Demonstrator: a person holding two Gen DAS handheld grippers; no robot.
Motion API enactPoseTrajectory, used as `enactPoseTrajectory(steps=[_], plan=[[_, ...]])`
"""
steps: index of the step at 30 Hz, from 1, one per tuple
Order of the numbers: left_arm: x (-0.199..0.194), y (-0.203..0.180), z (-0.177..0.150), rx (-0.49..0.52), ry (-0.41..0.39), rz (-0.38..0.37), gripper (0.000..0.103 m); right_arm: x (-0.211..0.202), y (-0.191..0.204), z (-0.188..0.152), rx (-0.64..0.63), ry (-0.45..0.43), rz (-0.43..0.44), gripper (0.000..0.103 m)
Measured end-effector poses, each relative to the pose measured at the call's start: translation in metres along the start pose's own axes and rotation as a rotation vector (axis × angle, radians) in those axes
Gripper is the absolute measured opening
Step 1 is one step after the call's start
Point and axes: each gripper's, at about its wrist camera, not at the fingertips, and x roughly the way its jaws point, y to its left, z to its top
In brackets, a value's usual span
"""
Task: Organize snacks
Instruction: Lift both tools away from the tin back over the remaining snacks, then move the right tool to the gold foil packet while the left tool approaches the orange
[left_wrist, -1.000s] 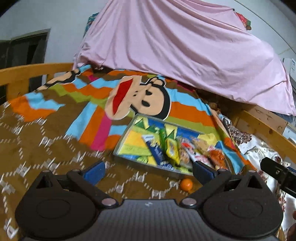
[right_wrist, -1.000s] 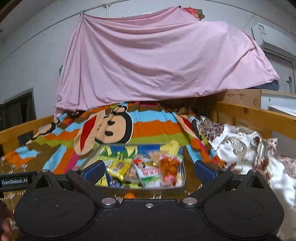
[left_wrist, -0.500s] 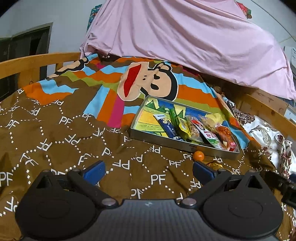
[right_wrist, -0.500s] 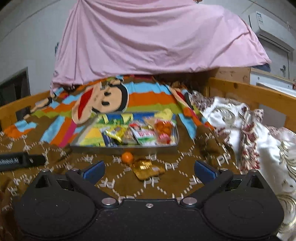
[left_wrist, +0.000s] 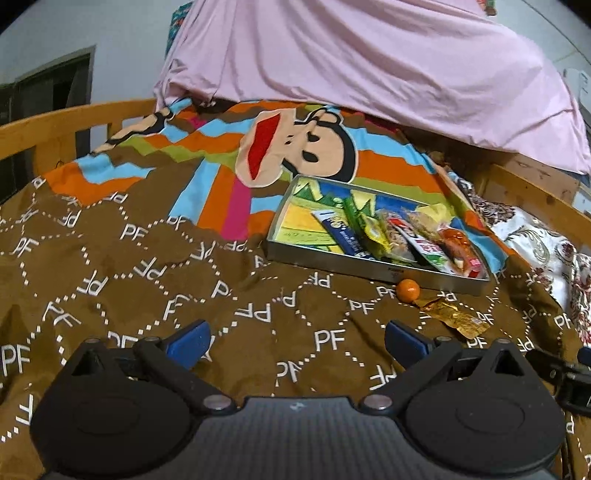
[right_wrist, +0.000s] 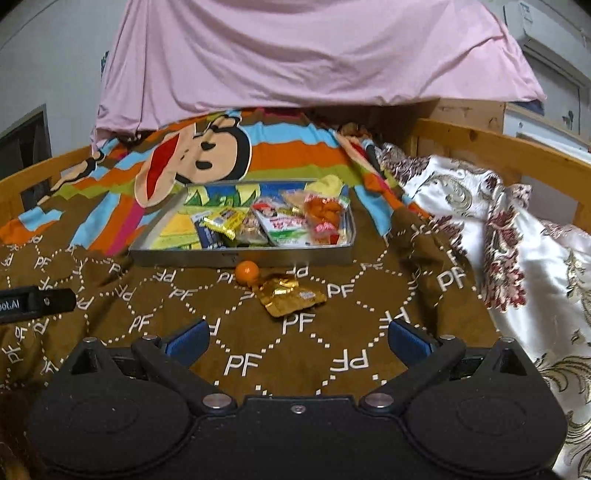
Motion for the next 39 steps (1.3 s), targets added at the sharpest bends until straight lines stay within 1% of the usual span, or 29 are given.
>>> enactPoseTrajectory(steps=[6,11,18,28,30,32,34,39], plan=[[0.01,0.003,0.0,0.024,0.023,0.024,0.102,0.01,0.003,0.0,-0.004,0.031,0.009,0.102],[0.017,0.007,-0.001,0.047,0.052,0.076,0.103,0.012,0.007,0.0,-0.015,0.036,0.015,0.102],[0.023,0.015,0.001,0.03,0.084,0.098,0.103,0.015,0.013,0.001,-0.039,0.038,0.028,0.102],[0.025,0.013,0.002,0.064,0.096,0.118,0.103,0.018,0.021,0.002,-0.065,0.04,0.057,0.102],[0.026,0.012,0.002,0.07,0.097,0.126,0.103,0.021,0.024,0.004,-0.093,0.043,0.077,0.102],[0.027,0.012,0.002,0.072,0.099,0.14,0.102,0.027,0.027,0.007,-0.15,0.038,0.099,0.102],[0.027,0.012,0.004,0.072,0.095,0.155,0.103,0.034,0.03,0.01,-0.205,0.026,0.095,0.102],[0.036,0.007,0.013,0.095,0.097,0.176,0.103,0.054,0.03,0.019,-0.257,0.011,0.131,0.102]])
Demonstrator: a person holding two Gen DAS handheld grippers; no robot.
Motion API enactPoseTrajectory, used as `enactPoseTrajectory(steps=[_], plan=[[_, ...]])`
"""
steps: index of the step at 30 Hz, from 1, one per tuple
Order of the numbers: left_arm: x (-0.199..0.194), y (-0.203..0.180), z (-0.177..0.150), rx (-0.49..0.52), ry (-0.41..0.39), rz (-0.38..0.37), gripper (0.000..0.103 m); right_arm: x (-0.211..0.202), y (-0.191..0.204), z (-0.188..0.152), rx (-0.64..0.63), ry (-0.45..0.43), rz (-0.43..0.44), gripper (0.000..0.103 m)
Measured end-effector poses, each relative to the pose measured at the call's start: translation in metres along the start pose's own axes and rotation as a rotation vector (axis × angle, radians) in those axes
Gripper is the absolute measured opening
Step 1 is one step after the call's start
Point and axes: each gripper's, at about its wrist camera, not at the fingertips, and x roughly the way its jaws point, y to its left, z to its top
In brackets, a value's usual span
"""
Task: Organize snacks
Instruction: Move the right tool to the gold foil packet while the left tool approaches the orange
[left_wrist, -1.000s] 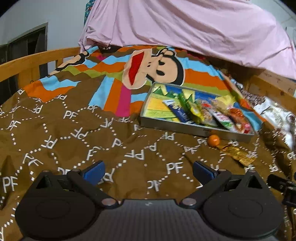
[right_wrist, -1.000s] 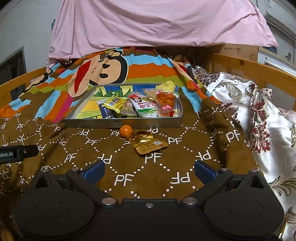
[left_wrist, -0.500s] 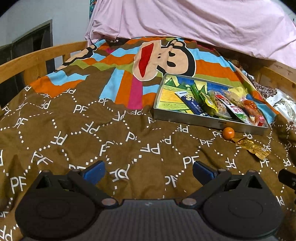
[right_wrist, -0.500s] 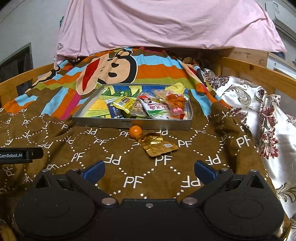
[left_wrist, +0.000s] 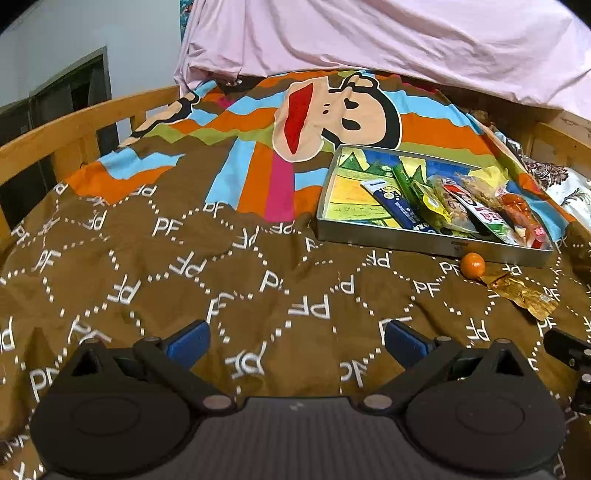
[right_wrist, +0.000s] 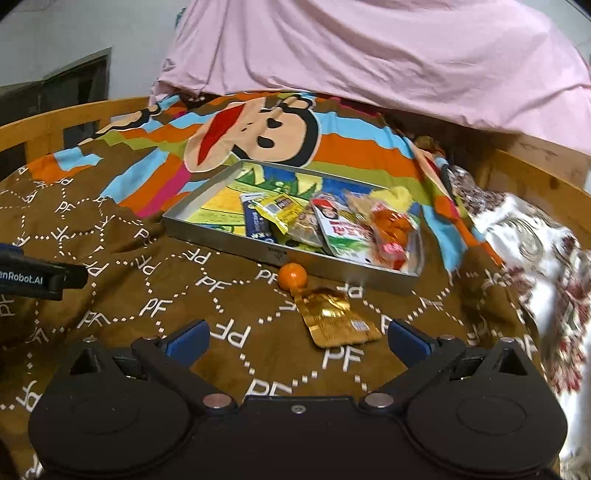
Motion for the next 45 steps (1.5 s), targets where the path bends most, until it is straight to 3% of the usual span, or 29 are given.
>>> enactPoseTrajectory(steps=[4,11,19,23,32,45], plan=[[0.007,-0.01,0.007,0.026,-0.012,0.006,0.102,0.011,-0.001,0.002,-0.074,-0.023,0.011,0.102],[0.027,-0.038,0.018,-0.01,-0.025,-0.022,0.102,0.017,-0.018,0.006,-0.13,-0.06,-0.063,0.102],[0.055,-0.081,0.026,0.061,-0.011,-0.053,0.102,0.027,-0.042,0.006,-0.067,-0.029,-0.12,0.102],[0.07,-0.092,0.029,0.046,0.012,-0.076,0.102,0.037,-0.052,0.002,-0.089,-0.012,-0.172,0.102],[0.098,-0.112,0.042,0.072,0.019,-0.189,0.102,0.055,-0.068,0.0,0.067,0.058,-0.08,0.102],[0.118,-0.133,0.039,0.185,0.027,-0.228,0.102,0.073,-0.069,-0.004,0.123,0.123,-0.018,0.102]])
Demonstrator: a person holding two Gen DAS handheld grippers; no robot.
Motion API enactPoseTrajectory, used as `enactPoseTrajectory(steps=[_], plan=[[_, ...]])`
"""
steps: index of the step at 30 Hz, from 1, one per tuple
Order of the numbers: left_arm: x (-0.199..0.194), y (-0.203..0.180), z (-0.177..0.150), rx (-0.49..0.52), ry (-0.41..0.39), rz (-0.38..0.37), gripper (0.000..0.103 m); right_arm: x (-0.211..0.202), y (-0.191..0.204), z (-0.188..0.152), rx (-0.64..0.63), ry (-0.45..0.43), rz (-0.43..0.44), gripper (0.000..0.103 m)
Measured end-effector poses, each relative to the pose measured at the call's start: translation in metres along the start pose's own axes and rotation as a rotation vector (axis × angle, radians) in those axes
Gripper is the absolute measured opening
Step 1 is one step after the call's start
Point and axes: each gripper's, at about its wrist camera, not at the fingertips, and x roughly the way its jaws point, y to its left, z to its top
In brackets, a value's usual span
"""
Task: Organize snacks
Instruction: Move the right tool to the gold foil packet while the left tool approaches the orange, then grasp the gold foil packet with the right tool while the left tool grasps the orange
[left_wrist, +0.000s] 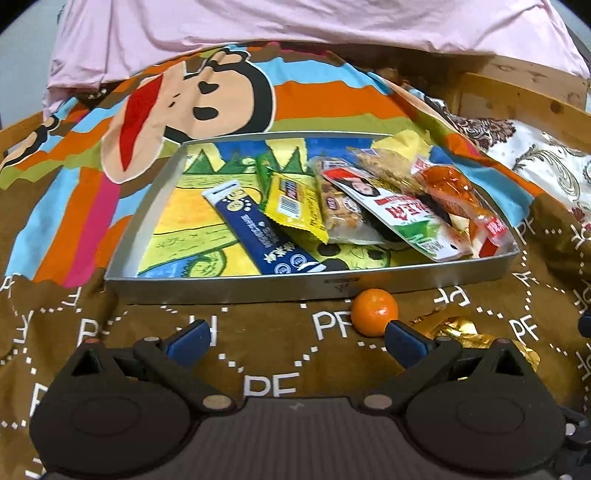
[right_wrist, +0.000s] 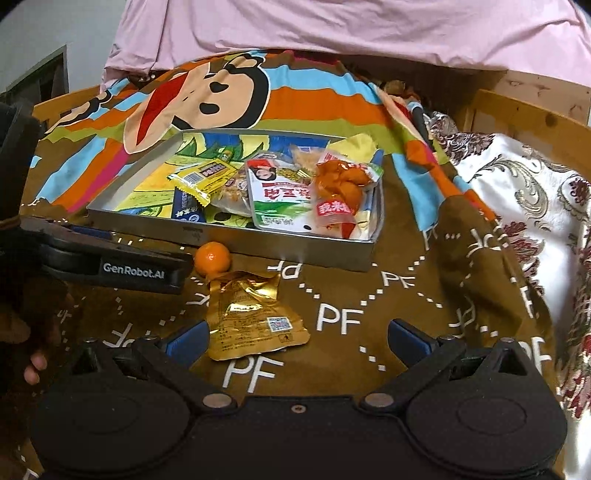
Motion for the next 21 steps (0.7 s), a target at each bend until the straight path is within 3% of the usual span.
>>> enactPoseTrajectory(steps=[11,21], plan=[[0.013,-0.002,0.009,0.025,0.02,-0.019,0.102,0.03,0.013,-0.002,-0.038,0.076,0.041,0.102],[0.025,-0.007,0.012,0.062,0.041,-0.051,0.102,0.044,0.021,-0.006,-0.108,0.052,0.017,0.102]])
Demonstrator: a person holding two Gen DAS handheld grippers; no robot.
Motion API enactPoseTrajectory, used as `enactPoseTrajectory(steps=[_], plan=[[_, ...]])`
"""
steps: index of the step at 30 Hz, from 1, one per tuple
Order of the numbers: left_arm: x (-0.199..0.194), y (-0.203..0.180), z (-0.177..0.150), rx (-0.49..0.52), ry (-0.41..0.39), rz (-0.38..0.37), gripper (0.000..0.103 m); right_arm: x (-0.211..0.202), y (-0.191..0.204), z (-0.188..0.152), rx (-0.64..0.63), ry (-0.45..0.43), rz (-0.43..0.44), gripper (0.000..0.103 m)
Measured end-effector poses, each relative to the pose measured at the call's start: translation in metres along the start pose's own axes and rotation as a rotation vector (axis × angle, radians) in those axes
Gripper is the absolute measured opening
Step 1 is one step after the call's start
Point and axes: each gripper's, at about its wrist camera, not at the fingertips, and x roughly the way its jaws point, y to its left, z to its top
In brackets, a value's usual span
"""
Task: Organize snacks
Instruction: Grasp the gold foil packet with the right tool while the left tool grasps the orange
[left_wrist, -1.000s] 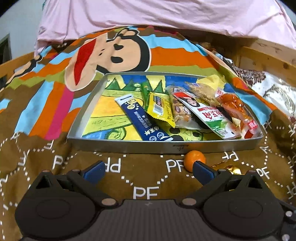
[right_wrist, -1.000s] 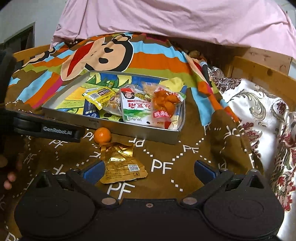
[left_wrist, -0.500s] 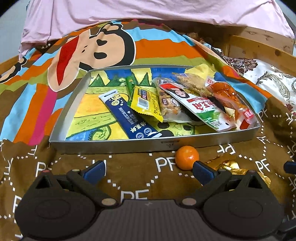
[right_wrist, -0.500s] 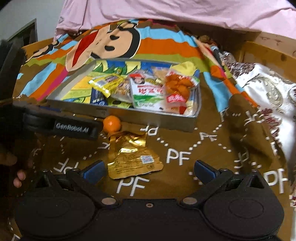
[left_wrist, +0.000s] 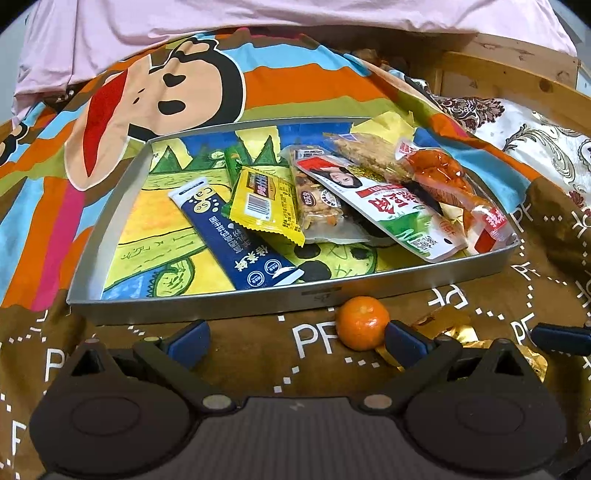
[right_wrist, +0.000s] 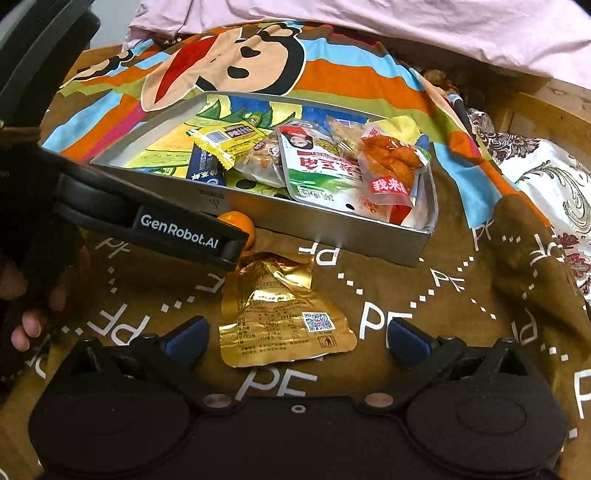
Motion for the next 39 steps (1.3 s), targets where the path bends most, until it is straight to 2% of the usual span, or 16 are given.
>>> enactPoseTrajectory(steps=[4,8,13,15,16,18,22,24,28,30,39], plan=[[0.001,0.001,0.001,-0.009,-0.002,-0.049,0.102,0.0,0.002,0.002,-0.013,0.007,-0.005,0.101],[-0.001,-0.001,0.003,-0.031,-0.013,-0.171,0.102,-0.001,0.003,0.003,-0.021,0.0,0.009,0.095],[0.007,-0.008,0.004,-0.022,-0.016,-0.182,0.101,-0.005,0.004,0.004,-0.03,-0.019,0.021,0.076],[0.008,-0.006,0.004,-0.045,-0.022,-0.201,0.095,-0.007,0.004,0.005,-0.025,-0.023,0.021,0.069],[0.009,-0.005,0.004,-0.053,-0.023,-0.209,0.092,-0.007,0.004,0.005,-0.022,-0.023,0.024,0.069],[0.009,-0.003,0.003,-0.061,-0.022,-0.221,0.079,-0.008,0.004,0.005,-0.02,-0.022,0.022,0.068],[0.011,-0.002,0.002,-0.07,-0.029,-0.236,0.066,-0.008,0.004,0.005,-0.021,-0.022,0.021,0.068],[0.014,0.001,0.001,-0.083,-0.022,-0.235,0.053,-0.008,0.005,0.005,-0.021,-0.023,0.021,0.068],[0.017,0.001,-0.002,-0.06,-0.02,-0.211,0.045,-0.008,0.004,0.005,-0.022,-0.023,0.022,0.068],[0.016,0.001,-0.003,-0.053,-0.023,-0.207,0.037,-0.008,0.005,0.005,-0.021,-0.022,0.022,0.068],[0.002,0.006,-0.014,-0.042,-0.03,-0.175,0.035,-0.011,0.001,0.007,-0.046,0.02,0.044,0.067]])
